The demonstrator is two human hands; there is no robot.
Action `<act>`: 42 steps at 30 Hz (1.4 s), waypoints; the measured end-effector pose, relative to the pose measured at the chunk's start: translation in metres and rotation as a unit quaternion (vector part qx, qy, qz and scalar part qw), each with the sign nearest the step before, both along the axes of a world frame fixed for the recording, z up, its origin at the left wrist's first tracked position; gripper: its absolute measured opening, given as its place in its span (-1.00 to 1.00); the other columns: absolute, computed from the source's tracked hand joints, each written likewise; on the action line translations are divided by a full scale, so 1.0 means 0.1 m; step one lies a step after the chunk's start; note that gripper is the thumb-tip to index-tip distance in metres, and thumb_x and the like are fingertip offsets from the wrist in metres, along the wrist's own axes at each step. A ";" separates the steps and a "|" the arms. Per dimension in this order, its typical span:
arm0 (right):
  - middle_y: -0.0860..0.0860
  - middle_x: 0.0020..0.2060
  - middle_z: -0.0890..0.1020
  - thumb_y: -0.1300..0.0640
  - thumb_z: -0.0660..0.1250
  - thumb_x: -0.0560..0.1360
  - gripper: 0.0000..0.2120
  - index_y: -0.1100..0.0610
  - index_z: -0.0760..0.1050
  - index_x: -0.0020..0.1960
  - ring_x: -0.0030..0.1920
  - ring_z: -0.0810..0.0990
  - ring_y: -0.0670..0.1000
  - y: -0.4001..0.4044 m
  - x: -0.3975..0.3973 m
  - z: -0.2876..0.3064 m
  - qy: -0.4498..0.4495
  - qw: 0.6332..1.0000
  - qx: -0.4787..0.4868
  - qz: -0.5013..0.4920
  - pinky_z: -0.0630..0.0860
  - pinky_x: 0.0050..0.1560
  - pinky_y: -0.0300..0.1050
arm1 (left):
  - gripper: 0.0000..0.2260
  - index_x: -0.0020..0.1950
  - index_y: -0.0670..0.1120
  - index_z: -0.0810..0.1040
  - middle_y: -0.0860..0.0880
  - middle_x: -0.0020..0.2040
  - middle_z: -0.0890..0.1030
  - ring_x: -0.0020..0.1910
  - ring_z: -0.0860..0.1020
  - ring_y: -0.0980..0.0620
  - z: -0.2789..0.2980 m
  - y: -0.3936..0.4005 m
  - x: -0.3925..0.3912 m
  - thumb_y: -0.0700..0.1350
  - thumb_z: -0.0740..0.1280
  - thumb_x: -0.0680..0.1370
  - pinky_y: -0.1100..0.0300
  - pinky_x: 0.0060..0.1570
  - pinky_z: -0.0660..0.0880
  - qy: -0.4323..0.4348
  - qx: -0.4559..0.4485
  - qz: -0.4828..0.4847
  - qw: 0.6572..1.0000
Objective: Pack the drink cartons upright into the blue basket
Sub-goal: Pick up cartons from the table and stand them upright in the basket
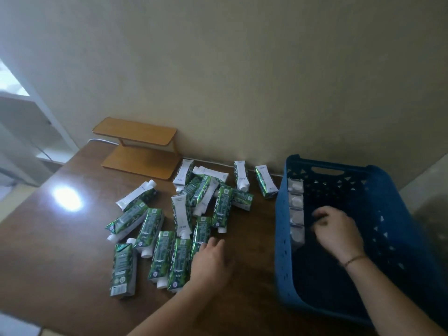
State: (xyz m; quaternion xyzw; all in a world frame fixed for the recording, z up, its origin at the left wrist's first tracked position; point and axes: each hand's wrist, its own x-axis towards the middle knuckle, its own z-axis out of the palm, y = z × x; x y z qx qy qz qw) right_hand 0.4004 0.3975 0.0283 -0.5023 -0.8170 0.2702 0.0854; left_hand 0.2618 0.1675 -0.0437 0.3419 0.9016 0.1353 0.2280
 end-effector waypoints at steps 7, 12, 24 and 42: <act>-0.07 -0.21 0.58 0.31 0.27 0.48 -0.74 0.08 0.52 0.12 -0.24 0.56 -0.10 -0.92 -0.70 0.60 0.212 0.942 0.115 0.232 0.56 -0.21 -0.26 | -0.37 0.56 0.03 0.13 -0.10 0.63 -0.12 0.57 0.00 -0.20 -0.11 -0.24 -0.21 -0.03 0.28 0.53 -0.09 0.51 0.07 0.080 -0.033 -0.071 0.994; 0.08 0.10 0.59 0.03 0.31 0.49 -0.62 0.06 0.39 0.27 0.03 0.61 0.10 -1.49 -1.31 -0.10 -0.117 0.954 -0.091 0.259 0.58 0.00 -0.04 | -0.57 0.34 -0.09 0.46 -0.01 0.38 0.38 0.31 0.48 -0.07 -0.24 -0.39 -0.49 -0.38 0.25 0.49 0.16 0.26 0.48 -0.089 0.237 0.168 0.953; 0.06 -0.15 0.65 -0.20 0.36 0.38 -0.57 0.14 0.57 0.01 -0.19 0.60 0.05 -1.68 -1.55 -0.82 -0.037 0.942 -0.332 0.042 0.51 -0.30 -0.10 | -0.50 0.27 -0.10 0.52 -0.05 0.27 0.55 0.24 0.53 0.09 -0.21 -0.68 -1.04 -0.48 0.16 0.42 0.42 -0.02 0.51 -0.218 0.253 0.045 0.942; -0.18 -0.05 0.63 -0.20 0.32 0.40 -0.68 -0.09 0.52 0.09 -0.12 0.63 -0.14 -1.15 -0.27 0.95 0.152 0.967 0.005 0.207 0.61 -0.25 -0.23 | -0.39 0.44 0.04 0.40 0.17 0.31 0.49 0.28 0.48 0.13 0.60 0.26 -0.30 -0.05 0.50 0.42 0.11 0.22 0.54 -0.096 0.401 -0.161 0.897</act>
